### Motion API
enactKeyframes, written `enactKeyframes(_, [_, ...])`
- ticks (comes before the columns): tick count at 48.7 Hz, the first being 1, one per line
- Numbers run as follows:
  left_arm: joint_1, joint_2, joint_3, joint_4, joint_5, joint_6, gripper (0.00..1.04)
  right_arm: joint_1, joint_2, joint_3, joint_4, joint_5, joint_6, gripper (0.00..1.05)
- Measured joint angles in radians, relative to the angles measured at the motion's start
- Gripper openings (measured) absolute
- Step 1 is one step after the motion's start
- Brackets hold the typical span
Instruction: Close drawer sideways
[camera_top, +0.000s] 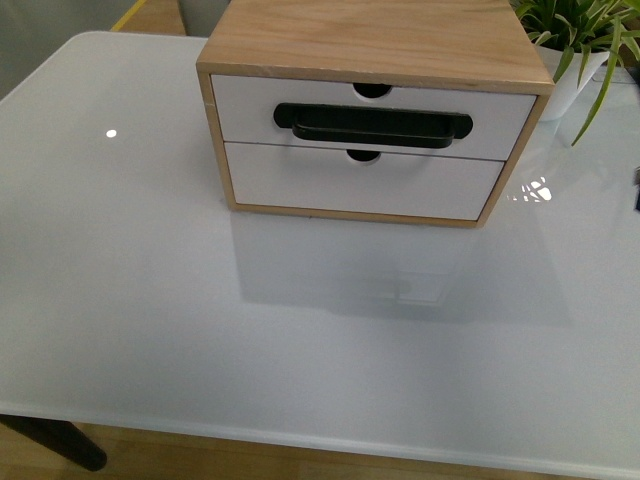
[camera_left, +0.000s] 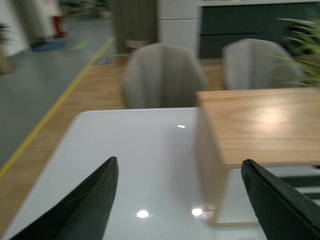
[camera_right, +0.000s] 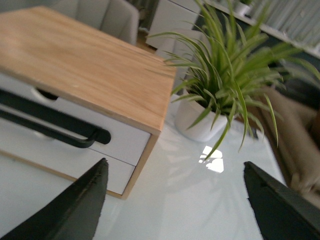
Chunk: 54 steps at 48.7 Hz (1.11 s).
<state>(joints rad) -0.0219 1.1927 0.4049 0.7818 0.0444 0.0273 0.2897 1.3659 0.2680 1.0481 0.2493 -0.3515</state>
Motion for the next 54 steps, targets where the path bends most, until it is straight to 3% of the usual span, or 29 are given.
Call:
enactKeyframes(5, [0.027, -0.097, -0.088, 0.0, -0.055, -0.016, 0.58, -0.04, -0.032, -0.075, 0.063, 0.001, 0.194, 0.62])
enactKeyframes(10, [0.023, -0.142, -0.14, 0.0, -0.044, -0.018, 0.43, -0.064, -0.106, -0.114, 0.041, -0.04, 0.268, 0.49])
enactKeyframes(19, [0.022, -0.277, -0.245, -0.032, -0.043, -0.024, 0.01, -0.141, -0.311, -0.196, -0.087, -0.105, 0.333, 0.06])
enactKeyframes(20, [0.022, -0.294, -0.256, -0.039, -0.044, -0.024, 0.02, -0.148, -0.338, -0.202, -0.105, -0.115, 0.333, 0.01])
enactKeyframes(30, [0.022, -0.418, -0.313, -0.106, -0.044, -0.025, 0.02, -0.192, -0.515, -0.24, -0.244, -0.156, 0.338, 0.02])
enactKeyframes(33, [0.022, -0.465, -0.329, -0.138, -0.045, -0.025, 0.02, -0.25, -0.583, -0.249, -0.303, -0.235, 0.338, 0.02])
enactKeyframes(36, [0.022, -0.518, -0.345, -0.176, -0.045, -0.025, 0.02, -0.283, -0.653, -0.249, -0.362, -0.241, 0.34, 0.02])
enactKeyframes(42, [0.022, -0.553, -0.386, -0.159, -0.045, -0.025, 0.02, -0.286, -0.74, -0.25, -0.439, -0.249, 0.34, 0.02])
enactKeyframes(54, [0.022, -0.682, -0.389, -0.277, -0.045, -0.025, 0.02, -0.286, -0.879, -0.25, -0.568, -0.249, 0.34, 0.02])
